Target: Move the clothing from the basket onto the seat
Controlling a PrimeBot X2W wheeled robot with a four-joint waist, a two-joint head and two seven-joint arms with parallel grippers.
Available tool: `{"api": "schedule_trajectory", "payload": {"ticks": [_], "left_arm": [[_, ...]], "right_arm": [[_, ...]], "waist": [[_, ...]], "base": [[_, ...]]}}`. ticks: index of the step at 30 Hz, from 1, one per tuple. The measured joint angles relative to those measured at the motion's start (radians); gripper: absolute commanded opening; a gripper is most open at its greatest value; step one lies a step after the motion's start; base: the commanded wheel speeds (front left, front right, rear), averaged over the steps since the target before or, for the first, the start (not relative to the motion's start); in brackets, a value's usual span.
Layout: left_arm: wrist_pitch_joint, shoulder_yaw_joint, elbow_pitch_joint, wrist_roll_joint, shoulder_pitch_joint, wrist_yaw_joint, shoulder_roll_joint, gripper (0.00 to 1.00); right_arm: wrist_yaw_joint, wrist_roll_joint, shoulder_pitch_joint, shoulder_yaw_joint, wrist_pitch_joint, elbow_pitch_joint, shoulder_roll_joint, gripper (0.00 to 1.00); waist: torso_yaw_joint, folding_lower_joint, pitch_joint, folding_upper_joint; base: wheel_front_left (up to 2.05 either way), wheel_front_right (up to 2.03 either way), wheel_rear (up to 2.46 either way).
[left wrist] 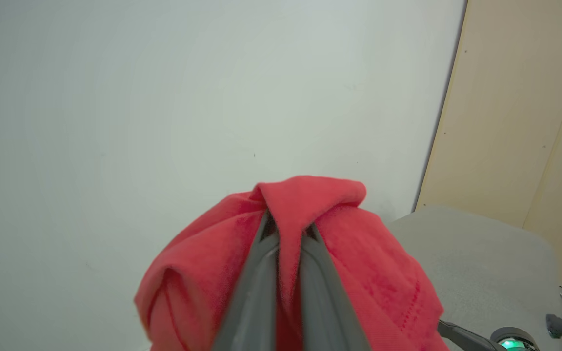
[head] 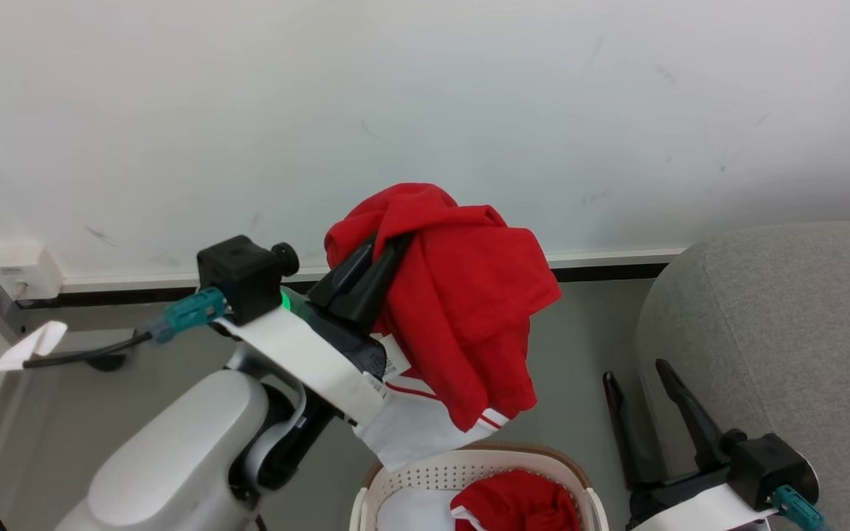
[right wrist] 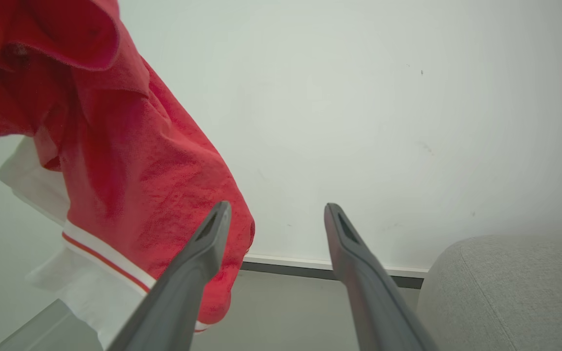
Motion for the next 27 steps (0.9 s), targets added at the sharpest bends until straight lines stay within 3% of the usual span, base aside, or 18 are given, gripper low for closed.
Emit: {"api": "schedule_trajectory", "payload": {"ticks": [14,27], "left_arm": [[0.002,-0.052,-0.012,0.001,0.028,-0.007,-0.011,0.0],[0.018,-0.165,-0.011,0.029,0.066,-0.048,-0.073,0.0]], "right_arm": [[0.0,-0.059,-0.086,0.158,0.0,0.03,0.0,1.0],[0.0,-0.082,-0.193,0.241,0.0,0.181,0.0,1.0]], "waist": [[0.024,0.0,0.006,-0.0001],[0.126,0.0001,0.005,0.0]], "base": [[0.0,0.0,0.0],[0.0,0.0,0.0]]}}
